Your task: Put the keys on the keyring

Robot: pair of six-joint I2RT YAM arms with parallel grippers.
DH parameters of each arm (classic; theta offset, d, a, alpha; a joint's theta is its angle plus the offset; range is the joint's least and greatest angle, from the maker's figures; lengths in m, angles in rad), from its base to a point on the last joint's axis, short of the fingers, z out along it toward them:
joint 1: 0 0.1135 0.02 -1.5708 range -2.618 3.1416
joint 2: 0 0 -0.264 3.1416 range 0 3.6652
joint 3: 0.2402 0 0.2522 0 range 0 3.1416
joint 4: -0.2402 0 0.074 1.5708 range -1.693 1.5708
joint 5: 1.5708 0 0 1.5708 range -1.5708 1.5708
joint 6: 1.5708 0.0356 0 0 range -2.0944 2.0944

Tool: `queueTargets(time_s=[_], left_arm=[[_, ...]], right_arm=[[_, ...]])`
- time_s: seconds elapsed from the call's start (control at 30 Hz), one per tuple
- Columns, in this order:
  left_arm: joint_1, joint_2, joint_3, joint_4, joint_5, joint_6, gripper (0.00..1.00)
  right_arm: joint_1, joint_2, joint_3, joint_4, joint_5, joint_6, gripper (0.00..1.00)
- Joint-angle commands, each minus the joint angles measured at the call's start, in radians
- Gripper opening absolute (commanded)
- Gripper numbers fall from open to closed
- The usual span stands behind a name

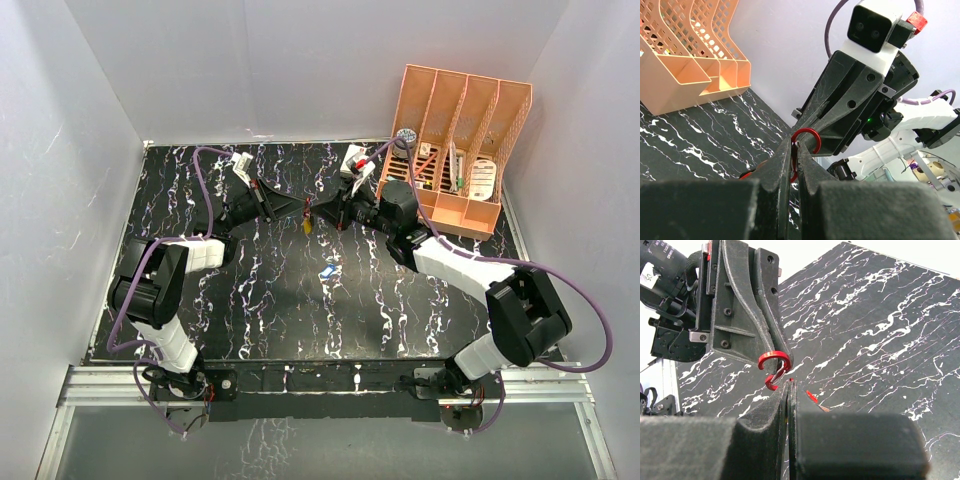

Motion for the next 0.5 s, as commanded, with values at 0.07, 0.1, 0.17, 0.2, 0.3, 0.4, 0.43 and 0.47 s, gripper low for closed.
queueTargets(time_s=[0.07,0.1,0.17,0.2,0.3,0.4,0.43,0.47], left_arm=[[-0.008,-0.011,0.035,0.31,0.01,0.007,0.0],[-0.009,-0.013,0.035,0.309,0.01,0.008,0.0],[-0.009,-0.014,0.034,0.31,0.011,0.006,0.0],[-0.009,-0.015,0.032,0.31,0.011,0.007,0.0],[-0.009,-0.018,0.031,0.309,0.013,0.007,0.0],[-0.011,-0.022,0.031,0.31,0.014,0.007,0.0],[-0.011,-0.024,0.029,0.309,0.015,0.009,0.0],[-0.011,-0.025,0.028,0.31,0.014,0.009,0.0]], right_arm=[[-0.001,0.003,0.048,0.064,0.001,0.002,0.0],[-0.002,0.003,0.05,0.064,0.002,0.001,0.0],[-0.001,0.004,0.051,0.063,0.005,-0.002,0.0],[-0.001,0.005,0.052,0.063,0.006,0.0,0.0],[-0.001,0.009,0.057,0.062,0.009,-0.001,0.0],[-0.001,0.015,0.062,0.058,0.009,-0.001,0.0],[-0.001,0.015,0.063,0.056,0.011,-0.002,0.0],[-0.001,0.017,0.064,0.054,0.014,-0.002,0.0]])
